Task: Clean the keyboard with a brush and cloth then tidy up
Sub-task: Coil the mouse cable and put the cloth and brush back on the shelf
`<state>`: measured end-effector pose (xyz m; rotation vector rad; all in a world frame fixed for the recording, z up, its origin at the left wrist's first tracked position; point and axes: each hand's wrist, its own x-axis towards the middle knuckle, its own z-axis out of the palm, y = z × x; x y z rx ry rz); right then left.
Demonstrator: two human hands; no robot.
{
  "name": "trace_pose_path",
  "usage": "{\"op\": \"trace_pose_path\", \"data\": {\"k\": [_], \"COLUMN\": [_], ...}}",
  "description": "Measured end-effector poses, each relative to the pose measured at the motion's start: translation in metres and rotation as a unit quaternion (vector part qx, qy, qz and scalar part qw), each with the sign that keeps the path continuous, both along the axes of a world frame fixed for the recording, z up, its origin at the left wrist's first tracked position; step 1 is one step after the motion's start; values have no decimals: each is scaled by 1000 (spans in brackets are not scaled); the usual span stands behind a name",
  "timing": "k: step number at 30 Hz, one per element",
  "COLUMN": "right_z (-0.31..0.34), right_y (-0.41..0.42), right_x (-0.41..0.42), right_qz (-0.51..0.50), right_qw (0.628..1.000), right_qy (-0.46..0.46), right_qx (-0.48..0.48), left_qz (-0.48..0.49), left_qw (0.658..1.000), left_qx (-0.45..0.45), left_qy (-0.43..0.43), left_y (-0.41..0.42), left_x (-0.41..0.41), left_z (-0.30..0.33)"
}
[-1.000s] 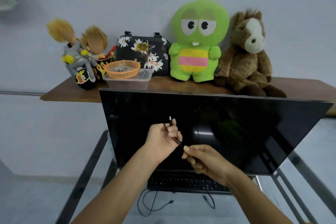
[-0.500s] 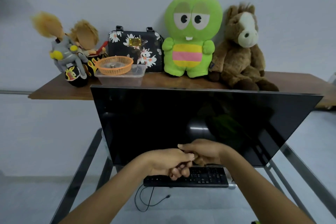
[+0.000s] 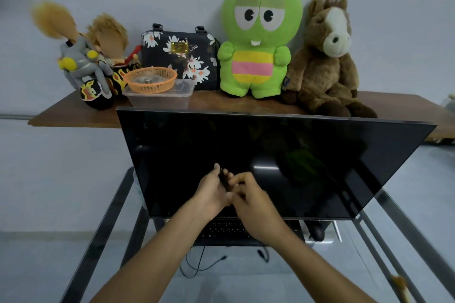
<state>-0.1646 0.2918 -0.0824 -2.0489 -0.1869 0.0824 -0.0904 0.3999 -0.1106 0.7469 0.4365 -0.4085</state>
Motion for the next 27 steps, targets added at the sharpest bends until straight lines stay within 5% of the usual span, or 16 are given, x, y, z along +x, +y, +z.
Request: {"op": "trace_pose_path", "data": {"k": [3, 6, 9, 13, 16, 19, 20, 22, 25, 27], "right_z": [-15, -36, -50, -39, -12, 20, 29, 39, 42, 43], "right_y": [3, -6, -26, -50, -59, -55, -51, -43, -31, -20], "right_x": [-8, -11, 1, 28, 47, 53, 52, 48, 33, 19], "right_qz": [7, 58, 72, 98, 140, 158, 148, 106, -1, -43], "right_qw": [979, 907, 867, 888, 939, 969, 976, 987, 991, 995], "right_qy": [104, 240, 305, 322, 275, 188, 152, 64, -54, -81], "right_qx": [176, 342, 387, 314, 151, -3, -42, -106, -120, -39], "left_qz": [24, -26, -140, -396, -561, -594, -561, -453, -251, -147], "left_qw": [993, 977, 963, 896, 785, 696, 703, 773, 918, 959], "left_qx": [-113, -198, -198, -67, 127, 314, 348, 349, 190, 92], "left_qy": [-24, -69, -121, -190, -229, -253, -264, -275, -239, -226], "left_y": [1, 15, 25, 28, 27, 18, 15, 11, 15, 21], "left_x": [7, 7, 0, -16, -29, -43, -44, -40, -28, -21], "left_z": [13, 25, 36, 42, 45, 42, 38, 29, 22, 21]}}
